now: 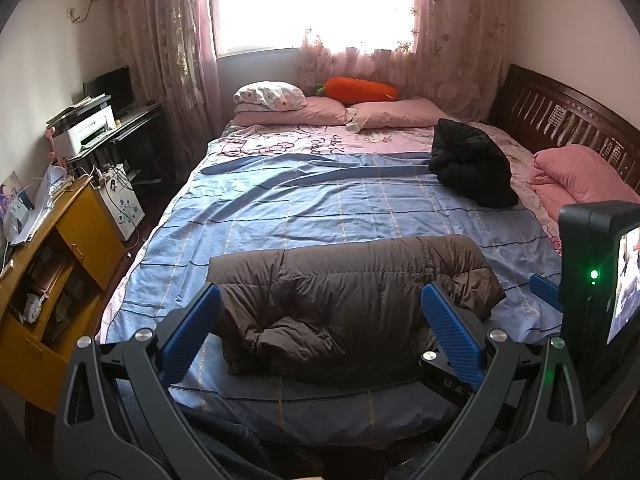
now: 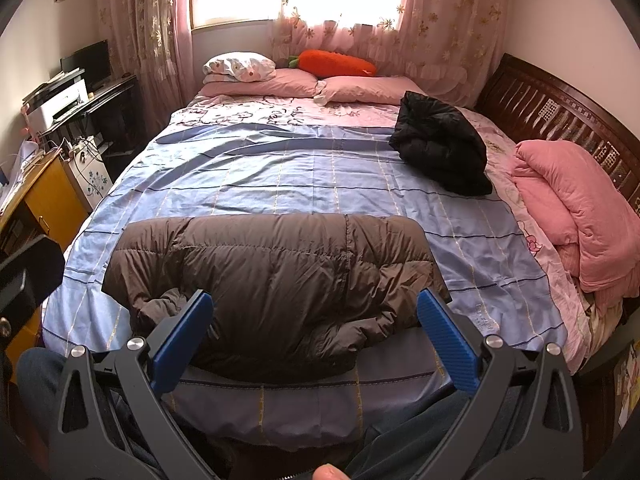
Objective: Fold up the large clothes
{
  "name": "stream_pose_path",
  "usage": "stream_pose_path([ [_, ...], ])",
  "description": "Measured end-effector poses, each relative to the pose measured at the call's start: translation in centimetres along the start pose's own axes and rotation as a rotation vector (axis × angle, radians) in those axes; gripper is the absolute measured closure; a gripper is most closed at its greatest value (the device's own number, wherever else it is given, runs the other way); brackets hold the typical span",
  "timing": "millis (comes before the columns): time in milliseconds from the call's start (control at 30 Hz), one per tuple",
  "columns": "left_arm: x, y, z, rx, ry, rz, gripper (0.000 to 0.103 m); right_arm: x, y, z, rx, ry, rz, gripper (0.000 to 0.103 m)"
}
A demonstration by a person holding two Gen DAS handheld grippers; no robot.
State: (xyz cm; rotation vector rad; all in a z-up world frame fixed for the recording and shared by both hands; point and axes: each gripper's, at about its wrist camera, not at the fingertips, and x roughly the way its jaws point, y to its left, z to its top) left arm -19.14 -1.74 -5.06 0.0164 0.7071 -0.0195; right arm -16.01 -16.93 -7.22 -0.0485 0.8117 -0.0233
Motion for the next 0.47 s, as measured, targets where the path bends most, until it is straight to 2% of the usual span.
stream_pose_path([
  [200, 0.1, -0.1, 0.1, -0.004, 0.003, -0.006, 0.002, -0.1, 0.2, -0.4, 0.0, 0.004, 0.001, 0.001],
  [367, 1.1, -0.2, 0.3, -0.019, 0.035, -0.027, 0.002, 0.2, 0.3, -0.6, 0.0, 0.009, 0.004, 0.001],
  [467, 2.6, 0.3, 0.9, -0.028, 0.04, -0.011, 0.002, 1.1, -1.0, -0.4, 0.029, -0.003, 0.051, 0.001],
])
